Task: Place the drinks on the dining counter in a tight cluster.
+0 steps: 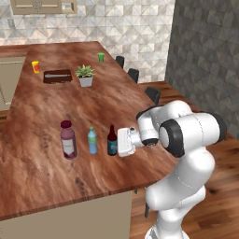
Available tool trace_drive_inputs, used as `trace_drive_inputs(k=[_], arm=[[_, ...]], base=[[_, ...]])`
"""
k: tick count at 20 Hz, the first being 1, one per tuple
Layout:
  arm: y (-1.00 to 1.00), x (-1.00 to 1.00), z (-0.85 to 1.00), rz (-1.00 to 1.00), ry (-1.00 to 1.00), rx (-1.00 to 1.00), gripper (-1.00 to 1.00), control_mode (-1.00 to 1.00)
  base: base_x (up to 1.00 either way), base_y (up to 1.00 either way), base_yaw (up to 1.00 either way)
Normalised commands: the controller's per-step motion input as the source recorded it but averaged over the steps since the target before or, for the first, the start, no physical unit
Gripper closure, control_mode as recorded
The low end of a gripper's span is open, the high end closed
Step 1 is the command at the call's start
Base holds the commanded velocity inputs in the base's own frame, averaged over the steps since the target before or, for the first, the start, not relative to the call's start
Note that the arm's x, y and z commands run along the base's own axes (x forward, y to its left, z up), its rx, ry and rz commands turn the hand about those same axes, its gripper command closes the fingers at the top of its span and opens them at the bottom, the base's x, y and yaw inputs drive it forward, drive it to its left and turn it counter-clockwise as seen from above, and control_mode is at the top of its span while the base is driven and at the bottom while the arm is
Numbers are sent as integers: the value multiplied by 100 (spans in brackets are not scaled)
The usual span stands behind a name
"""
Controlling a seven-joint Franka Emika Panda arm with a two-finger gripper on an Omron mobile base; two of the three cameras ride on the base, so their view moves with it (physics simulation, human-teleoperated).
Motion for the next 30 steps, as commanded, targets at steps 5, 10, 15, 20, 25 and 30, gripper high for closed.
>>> trace_drive_inputs(k=[5, 10, 15, 20, 25, 30], arm=[[0, 0, -33, 0, 0, 0, 100, -100], [-8, 23, -2, 0, 0, 0, 100, -100], [0, 69, 0, 0, 0, 0, 100, -100], [-2, 81, 0, 0, 0, 0, 100, -100], [0, 36, -3, 0, 0, 0, 100, -100], [0, 11, -13, 0, 0, 0, 100, -100]], base=[[0, 0, 0], [0, 0, 0], [0, 0, 0], [0, 0, 0], [0, 0, 0], [0, 0, 0]])
